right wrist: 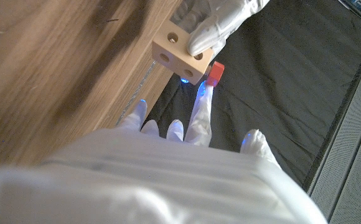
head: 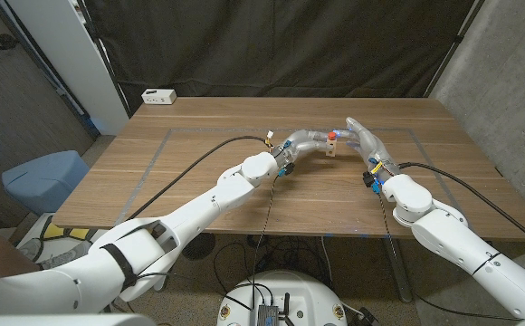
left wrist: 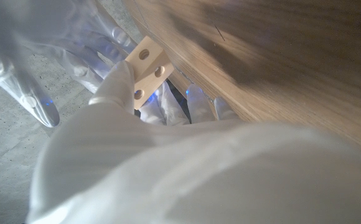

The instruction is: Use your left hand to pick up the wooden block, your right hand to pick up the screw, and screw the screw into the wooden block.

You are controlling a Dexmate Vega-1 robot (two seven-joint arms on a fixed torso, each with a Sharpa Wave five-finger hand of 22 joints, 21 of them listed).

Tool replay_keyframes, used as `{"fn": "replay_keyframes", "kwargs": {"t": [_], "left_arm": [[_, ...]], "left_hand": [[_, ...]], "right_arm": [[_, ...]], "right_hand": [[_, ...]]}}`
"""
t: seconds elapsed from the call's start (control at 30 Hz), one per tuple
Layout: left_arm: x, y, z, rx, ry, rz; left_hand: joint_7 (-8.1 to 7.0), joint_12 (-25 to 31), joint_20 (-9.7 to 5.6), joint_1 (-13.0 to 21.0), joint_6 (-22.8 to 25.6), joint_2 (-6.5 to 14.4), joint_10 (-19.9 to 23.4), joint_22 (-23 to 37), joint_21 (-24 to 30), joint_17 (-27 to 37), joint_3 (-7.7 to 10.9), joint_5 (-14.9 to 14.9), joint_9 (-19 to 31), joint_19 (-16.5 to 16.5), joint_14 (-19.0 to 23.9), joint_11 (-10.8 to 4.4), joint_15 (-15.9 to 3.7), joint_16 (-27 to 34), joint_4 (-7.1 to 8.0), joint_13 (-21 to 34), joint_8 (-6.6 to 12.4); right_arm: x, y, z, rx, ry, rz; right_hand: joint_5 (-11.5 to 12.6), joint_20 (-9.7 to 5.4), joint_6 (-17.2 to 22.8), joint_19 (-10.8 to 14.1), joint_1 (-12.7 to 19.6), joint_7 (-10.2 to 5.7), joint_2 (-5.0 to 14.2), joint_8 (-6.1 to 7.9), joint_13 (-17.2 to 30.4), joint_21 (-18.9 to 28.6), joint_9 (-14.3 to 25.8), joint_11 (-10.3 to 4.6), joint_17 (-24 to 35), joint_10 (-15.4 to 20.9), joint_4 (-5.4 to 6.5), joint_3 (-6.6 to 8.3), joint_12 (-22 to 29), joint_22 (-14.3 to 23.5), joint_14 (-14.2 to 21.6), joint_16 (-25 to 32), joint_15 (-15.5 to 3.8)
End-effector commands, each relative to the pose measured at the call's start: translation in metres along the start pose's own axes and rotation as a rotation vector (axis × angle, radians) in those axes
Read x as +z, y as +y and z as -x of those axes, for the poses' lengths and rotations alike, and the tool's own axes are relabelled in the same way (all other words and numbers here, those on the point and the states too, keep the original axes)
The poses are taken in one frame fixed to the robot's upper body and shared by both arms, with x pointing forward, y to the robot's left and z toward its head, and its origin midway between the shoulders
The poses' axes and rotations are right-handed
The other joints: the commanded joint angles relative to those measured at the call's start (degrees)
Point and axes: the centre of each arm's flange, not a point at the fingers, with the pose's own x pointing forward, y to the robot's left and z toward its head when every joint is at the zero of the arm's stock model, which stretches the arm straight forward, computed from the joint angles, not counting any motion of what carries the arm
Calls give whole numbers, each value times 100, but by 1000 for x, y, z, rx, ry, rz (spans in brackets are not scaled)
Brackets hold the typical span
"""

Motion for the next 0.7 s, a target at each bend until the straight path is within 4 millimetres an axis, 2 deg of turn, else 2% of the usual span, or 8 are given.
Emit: {"fn": "replay_keyframes", "kwargs": {"t": [0.03,0.7], "left_arm": [[-1,1,-3,-2,3,3],[-3,0,-5,-7,-1,8]], "left_hand": [[254,91,-45,-2,395,83,136,32,42,7,152,22,31,26,45,-85,-128,14,147,216,25],[261,95,-46,0,384,88,148,32,43,6,158,23,31,30,49,-86,-118,15,146,215,20]], "right_arm": [[-1,0,2,-22,9,0],[-1,0,9,-36,11,-1]], "right_hand": [[38,-15,157,102,60,9,7,54,2,64,30,-18,-4,73,-19,58,25,14,59,35,-24],[37,-17,572,228,100,92,20,103,1,65,27,-29,-9,323,-48,100,36,13,252,65,-101]]}}
